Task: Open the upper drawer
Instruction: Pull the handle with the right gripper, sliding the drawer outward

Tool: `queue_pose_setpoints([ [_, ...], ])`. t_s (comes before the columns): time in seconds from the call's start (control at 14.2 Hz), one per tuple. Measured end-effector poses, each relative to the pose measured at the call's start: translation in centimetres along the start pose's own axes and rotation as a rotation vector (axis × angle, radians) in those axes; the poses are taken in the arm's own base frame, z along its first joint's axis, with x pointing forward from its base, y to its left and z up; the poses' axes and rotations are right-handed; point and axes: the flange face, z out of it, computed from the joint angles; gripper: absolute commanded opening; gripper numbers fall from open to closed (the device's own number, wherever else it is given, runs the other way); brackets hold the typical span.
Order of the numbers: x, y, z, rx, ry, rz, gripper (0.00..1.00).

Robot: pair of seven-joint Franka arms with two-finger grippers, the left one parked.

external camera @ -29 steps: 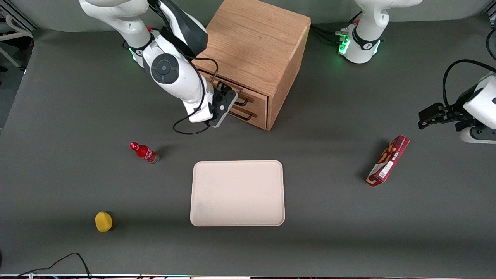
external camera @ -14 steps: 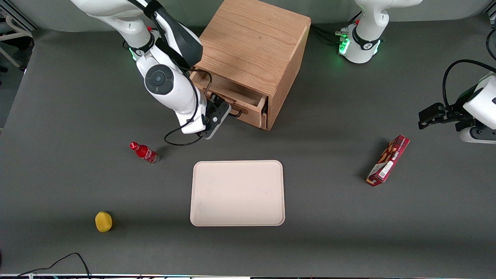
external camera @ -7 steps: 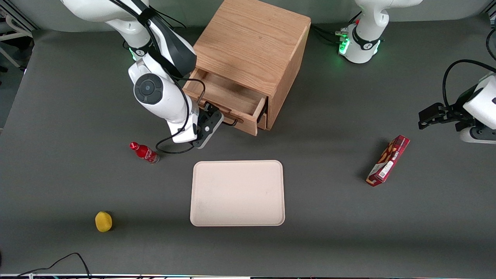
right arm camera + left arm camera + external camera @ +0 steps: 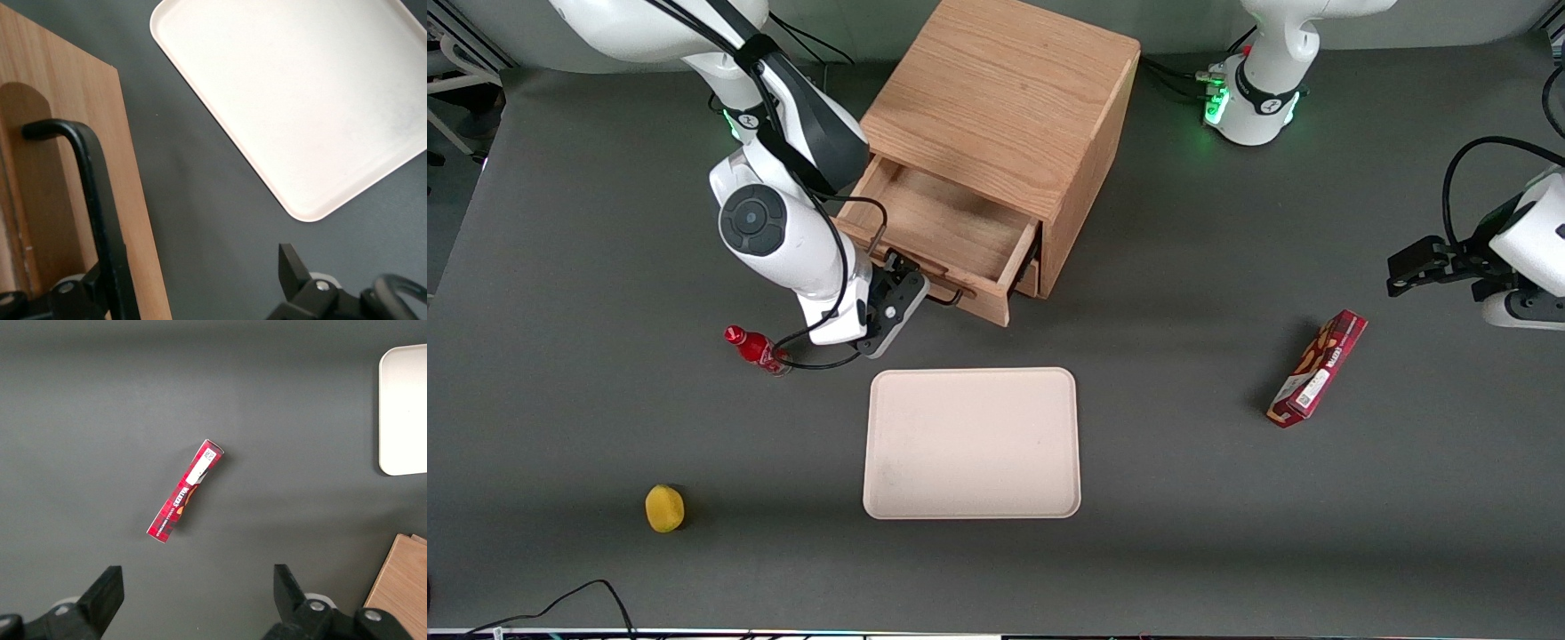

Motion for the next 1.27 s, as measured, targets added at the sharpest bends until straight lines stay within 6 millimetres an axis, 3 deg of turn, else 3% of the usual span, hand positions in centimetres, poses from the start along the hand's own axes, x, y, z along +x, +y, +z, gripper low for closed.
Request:
queue_pose_setpoints([
  [1.27,0.9,5.7,-0.7,-0.021,-0.013,0.003,1.0],
])
